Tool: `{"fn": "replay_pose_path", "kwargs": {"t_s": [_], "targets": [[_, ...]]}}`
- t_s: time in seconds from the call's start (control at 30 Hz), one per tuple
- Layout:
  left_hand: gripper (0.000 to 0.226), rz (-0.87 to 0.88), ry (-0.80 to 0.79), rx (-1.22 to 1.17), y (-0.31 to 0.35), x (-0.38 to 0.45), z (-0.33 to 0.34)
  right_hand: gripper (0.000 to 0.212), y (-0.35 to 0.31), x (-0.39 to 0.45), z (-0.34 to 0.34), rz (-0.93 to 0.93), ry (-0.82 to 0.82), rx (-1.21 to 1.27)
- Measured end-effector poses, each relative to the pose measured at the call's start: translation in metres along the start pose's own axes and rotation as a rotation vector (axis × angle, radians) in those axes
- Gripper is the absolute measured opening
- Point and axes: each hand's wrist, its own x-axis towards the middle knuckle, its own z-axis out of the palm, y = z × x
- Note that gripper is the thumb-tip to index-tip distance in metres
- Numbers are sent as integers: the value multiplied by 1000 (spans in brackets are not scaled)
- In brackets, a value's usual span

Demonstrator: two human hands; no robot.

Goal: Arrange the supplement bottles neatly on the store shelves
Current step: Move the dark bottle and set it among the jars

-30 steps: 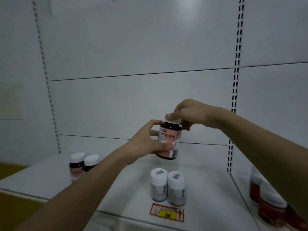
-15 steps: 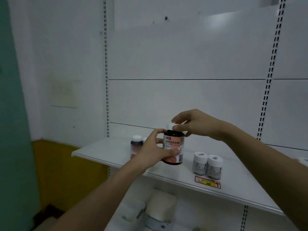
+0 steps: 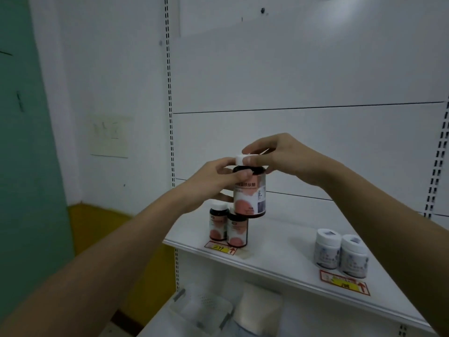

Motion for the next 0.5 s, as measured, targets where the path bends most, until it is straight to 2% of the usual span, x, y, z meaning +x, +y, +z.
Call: {"fn": "replay_pose_path", "kwargs": {"t_s": [0.13, 0.3, 0.4, 0.5], "targets": [[39, 9, 49, 21, -12, 22, -20, 31, 18, 20, 14, -30, 43, 141], [43, -29, 163, -40, -42, 54, -48, 49, 68, 36, 41, 147, 206, 206], [45, -36, 234, -99, -64, 75, -61, 51, 116, 40, 60, 295, 275, 78], [43, -29, 281, -167, -87, 96, -72, 49, 173, 33, 90, 437, 263, -190]]}}
